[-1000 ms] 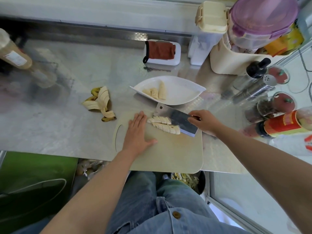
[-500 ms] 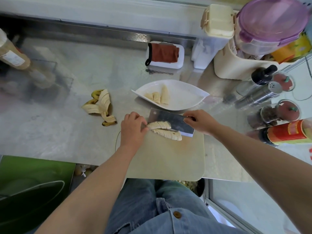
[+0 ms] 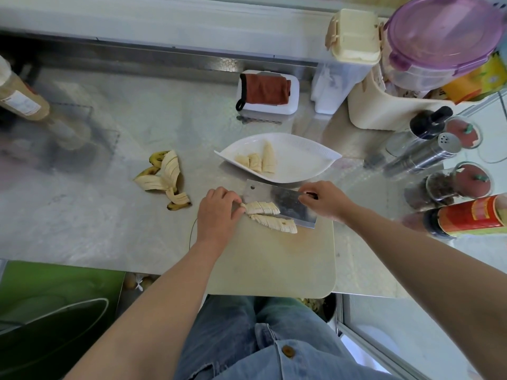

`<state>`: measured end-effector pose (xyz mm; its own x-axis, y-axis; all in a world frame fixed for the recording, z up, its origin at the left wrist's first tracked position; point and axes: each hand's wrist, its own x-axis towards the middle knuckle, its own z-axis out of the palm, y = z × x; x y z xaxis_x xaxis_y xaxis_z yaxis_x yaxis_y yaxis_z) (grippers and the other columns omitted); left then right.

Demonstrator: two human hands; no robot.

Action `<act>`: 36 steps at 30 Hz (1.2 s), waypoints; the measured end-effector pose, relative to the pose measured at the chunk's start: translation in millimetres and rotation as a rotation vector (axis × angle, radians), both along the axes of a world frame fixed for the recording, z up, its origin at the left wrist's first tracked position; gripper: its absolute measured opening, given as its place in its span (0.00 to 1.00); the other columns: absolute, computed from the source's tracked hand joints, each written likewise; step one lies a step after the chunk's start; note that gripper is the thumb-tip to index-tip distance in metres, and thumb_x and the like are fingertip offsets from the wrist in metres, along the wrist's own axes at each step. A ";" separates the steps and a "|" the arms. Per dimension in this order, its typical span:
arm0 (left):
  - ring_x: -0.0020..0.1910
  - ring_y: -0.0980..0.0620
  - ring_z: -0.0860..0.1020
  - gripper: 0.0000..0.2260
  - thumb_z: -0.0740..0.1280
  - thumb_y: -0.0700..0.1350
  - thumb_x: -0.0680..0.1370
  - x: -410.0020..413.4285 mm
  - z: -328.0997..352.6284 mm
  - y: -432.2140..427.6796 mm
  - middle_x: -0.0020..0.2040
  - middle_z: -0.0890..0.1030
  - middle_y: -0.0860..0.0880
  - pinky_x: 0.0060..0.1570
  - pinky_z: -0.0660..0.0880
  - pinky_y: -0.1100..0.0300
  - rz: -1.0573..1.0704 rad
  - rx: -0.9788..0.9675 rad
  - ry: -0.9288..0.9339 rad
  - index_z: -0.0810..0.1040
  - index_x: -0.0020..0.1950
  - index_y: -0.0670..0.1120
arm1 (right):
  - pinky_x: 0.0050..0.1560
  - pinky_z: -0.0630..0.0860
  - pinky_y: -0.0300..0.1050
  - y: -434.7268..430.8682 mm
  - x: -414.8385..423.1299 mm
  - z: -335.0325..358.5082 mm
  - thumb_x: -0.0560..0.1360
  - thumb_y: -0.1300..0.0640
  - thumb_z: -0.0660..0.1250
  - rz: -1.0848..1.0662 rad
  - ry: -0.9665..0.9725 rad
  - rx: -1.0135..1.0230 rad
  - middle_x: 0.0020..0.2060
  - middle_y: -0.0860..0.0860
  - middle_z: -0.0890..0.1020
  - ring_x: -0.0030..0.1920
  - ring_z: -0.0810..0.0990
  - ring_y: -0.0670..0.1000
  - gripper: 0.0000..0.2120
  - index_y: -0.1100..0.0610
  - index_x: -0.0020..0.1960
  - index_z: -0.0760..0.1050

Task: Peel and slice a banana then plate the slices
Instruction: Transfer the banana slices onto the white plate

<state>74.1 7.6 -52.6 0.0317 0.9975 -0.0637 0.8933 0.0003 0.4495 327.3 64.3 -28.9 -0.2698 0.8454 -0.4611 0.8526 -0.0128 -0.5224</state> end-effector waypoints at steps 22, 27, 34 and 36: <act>0.46 0.50 0.74 0.09 0.71 0.50 0.74 15.0 12.5 -0.4 0.44 0.81 0.50 0.36 0.66 0.60 0.009 0.061 0.026 0.82 0.50 0.48 | 0.34 0.68 0.44 -6.6 7.6 6.5 0.74 0.59 0.62 -0.100 0.111 -0.030 0.26 0.49 0.75 0.27 0.70 0.49 0.12 0.53 0.32 0.73; 0.45 0.49 0.75 0.07 0.72 0.47 0.73 20.9 16.2 -5.1 0.44 0.81 0.49 0.34 0.69 0.60 -0.027 0.147 0.021 0.83 0.50 0.47 | 0.34 0.69 0.42 -15.1 15.6 9.6 0.72 0.60 0.62 -0.165 0.134 -0.059 0.29 0.55 0.79 0.29 0.73 0.49 0.09 0.60 0.36 0.78; 0.44 0.47 0.76 0.07 0.73 0.45 0.72 35.1 24.6 -1.4 0.43 0.80 0.49 0.35 0.72 0.57 -0.061 0.201 -0.039 0.83 0.49 0.46 | 0.32 0.73 0.43 -25.1 32.6 14.2 0.73 0.60 0.63 -0.271 0.199 -0.084 0.32 0.56 0.81 0.31 0.76 0.50 0.09 0.59 0.39 0.80; 0.46 0.47 0.75 0.08 0.72 0.46 0.73 41.5 26.6 4.2 0.44 0.80 0.49 0.37 0.72 0.56 -0.054 0.194 -0.064 0.83 0.51 0.46 | 0.28 0.73 0.42 -28.0 38.3 14.8 0.73 0.60 0.62 -0.334 0.229 -0.091 0.32 0.58 0.81 0.29 0.77 0.50 0.09 0.59 0.39 0.80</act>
<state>115.6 11.8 -26.0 0.0830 0.9876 0.1334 0.8595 -0.1387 0.4920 365.6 36.3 -14.1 -0.0922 0.8622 -0.4982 0.6559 -0.3239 -0.6819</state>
